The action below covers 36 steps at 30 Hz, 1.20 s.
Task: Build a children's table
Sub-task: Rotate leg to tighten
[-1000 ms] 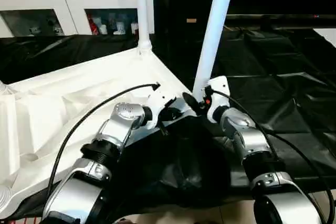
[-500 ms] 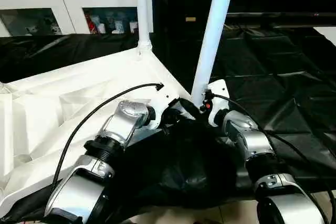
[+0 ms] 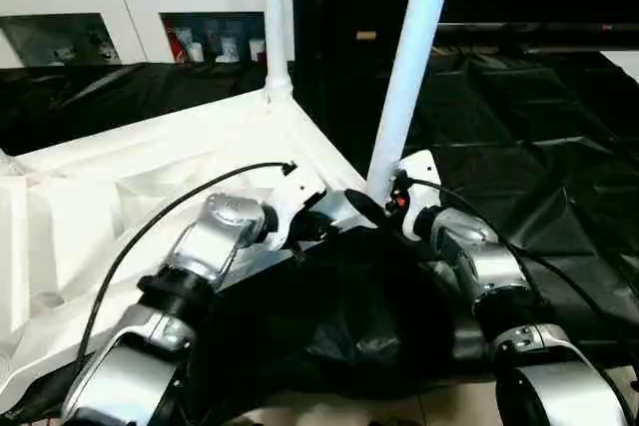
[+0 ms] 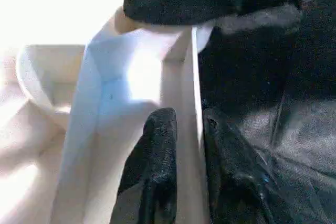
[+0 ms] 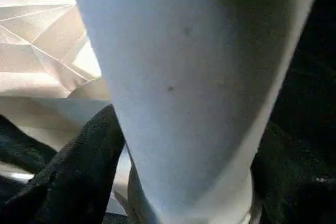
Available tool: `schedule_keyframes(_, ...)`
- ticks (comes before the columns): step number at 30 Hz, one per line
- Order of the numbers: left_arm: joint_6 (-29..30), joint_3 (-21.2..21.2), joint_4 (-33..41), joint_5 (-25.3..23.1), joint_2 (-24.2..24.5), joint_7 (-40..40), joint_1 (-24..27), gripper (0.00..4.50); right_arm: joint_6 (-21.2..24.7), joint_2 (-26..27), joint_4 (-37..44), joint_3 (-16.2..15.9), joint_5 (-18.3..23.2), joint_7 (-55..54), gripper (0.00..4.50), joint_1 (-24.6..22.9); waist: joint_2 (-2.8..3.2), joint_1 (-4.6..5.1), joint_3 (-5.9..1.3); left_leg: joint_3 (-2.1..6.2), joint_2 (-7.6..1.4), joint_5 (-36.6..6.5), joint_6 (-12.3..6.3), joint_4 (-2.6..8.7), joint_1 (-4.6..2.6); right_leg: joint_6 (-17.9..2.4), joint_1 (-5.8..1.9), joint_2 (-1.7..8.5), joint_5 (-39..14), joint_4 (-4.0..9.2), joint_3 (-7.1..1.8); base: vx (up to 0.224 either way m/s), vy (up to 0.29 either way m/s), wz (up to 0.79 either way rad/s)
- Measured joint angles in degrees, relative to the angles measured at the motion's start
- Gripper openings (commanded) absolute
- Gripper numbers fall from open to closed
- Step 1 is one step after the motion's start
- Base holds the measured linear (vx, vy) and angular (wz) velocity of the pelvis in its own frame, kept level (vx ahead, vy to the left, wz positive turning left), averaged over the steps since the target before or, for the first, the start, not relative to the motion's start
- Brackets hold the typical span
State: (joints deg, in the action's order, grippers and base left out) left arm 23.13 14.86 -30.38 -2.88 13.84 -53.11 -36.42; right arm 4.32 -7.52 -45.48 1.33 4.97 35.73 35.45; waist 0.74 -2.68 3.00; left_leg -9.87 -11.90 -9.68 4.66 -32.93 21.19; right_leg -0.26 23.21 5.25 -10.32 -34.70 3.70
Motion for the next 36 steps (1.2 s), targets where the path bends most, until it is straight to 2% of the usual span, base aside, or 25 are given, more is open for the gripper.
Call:
schedule_keyframes(8,-1.6,0.0,0.4,1.0,0.0,-0.3,0.7,0.04,-1.2,-1.0,-0.2,-0.8,-0.4,2.0,3.64,0.0,0.13,-0.24,0.07,0.0,0.0,0.0,0.0,0.0,0.01,0.0,0.0,0.0,0.0,0.0,0.0,0.0,0.0,0.0)
schedule_keyframes(13,-5.9,0.0,1.4,1.5,1.0,-3.1,2.6,0.04,-1.9,-4.6,2.7,-3.1,-0.8,8.2,3.64,-1.8,0.53,-0.73,0.14,-0.01,0.0,0.0,0.0,0.03,0.0,0.0,0.0,0.0,0.0,0.0,0.01,0.0,0.0,0.0)
schedule_keyframes(20,-10.5,0.2,2.4,3.2,2.7,-7.4,4.8,0.04,-2.4,-8.8,6.2,-3.9,0.4,16.4,3.64,-2.5,0.81,-1.17,0.2,-0.05,0.01,0.0,-0.01,0.0,0.04,0.0,0.0,0.04,0.0,0.0,0.0,0.0,0.0,0.0)
schedule_keyframes(22,-10.9,0.3,2.6,3.2,3.0,-8.8,5.0,0.0,-1.8,-10.5,7.6,-4.2,1.5,20.0,3.92,-3.3,0.83,-1.61,0.2,-0.08,0.01,0.0,-0.02,-0.01,0.04,0.0,0.0,0.04,0.0,0.0,0.0,0.0,0.0,0.0)
schedule_keyframes(25,-11.1,0.6,2.7,3.2,3.3,-9.5,5.1,0.0,-1.0,-11.9,8.4,-4.7,1.6,22.4,4.1,-4.3,0.86,-2.14,0.19,-0.12,0.01,0.0,-0.02,-0.05,0.03,0.0,0.0,0.04,0.0,-0.01,-0.01,0.0,0.0,0.0)
schedule_keyframes(29,-11.6,0.8,2.9,3.6,4.0,-11.0,5.5,0.0,-0.5,-12.9,9.0,-7.1,0.9,25.3,4.1,-4.5,0.86,-2.32,0.19,-0.12,0.0,0.0,-0.02,-0.04,0.01,0.0,-0.01,0.04,0.0,-0.03,-0.01,0.0,0.0,0.0)
schedule_keyframes(36,-11.8,1.1,4.2,4.3,5.2,-13.3,6.4,0.0,0.4,-12.4,8.4,-8.1,1.0,27.2,3.56,-3.8,0.85,-2.37,0.19,-0.11,0.0,0.0,-0.02,-0.08,0.02,0.0,-0.01,0.04,0.0,-0.04,-0.01,0.0,0.0,0.0)
